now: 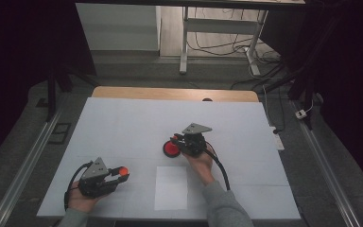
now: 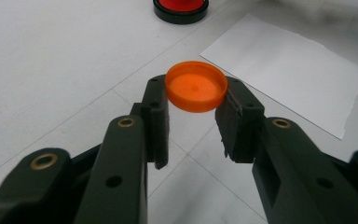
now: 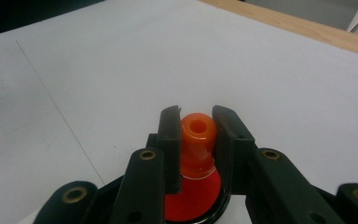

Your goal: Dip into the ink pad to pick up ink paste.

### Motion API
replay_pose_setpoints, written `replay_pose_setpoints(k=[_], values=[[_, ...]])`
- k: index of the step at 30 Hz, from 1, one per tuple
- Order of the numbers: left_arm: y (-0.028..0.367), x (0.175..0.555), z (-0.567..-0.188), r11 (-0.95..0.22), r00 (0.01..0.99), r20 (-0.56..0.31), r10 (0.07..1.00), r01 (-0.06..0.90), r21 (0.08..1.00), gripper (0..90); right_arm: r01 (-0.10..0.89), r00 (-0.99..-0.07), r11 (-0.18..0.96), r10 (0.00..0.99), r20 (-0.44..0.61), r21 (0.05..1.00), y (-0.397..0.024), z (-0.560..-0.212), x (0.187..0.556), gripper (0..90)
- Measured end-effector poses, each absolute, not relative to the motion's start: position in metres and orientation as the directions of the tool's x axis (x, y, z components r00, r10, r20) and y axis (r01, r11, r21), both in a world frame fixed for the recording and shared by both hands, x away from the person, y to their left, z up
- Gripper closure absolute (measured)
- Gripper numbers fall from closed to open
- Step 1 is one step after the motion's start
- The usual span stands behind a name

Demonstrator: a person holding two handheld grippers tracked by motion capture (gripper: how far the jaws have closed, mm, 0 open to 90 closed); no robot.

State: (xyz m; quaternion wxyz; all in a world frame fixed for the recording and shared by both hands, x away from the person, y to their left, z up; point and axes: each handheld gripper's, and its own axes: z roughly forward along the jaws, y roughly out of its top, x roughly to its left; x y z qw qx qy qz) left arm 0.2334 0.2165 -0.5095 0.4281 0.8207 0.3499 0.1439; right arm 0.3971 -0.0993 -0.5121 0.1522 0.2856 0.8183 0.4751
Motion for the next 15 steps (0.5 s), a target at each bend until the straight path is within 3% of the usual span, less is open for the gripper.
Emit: replay_pose_setpoints(k=[15], values=[[0.2159, 0.2335, -0.5098, -0.389, 0.714, -0.065, 0.697, 0.453, 0.802, 65.4, 0.325, -0.784, 0.413, 0.621, -0.002, 0.851, -0.095, -0.5177, 0.399, 73.1]])
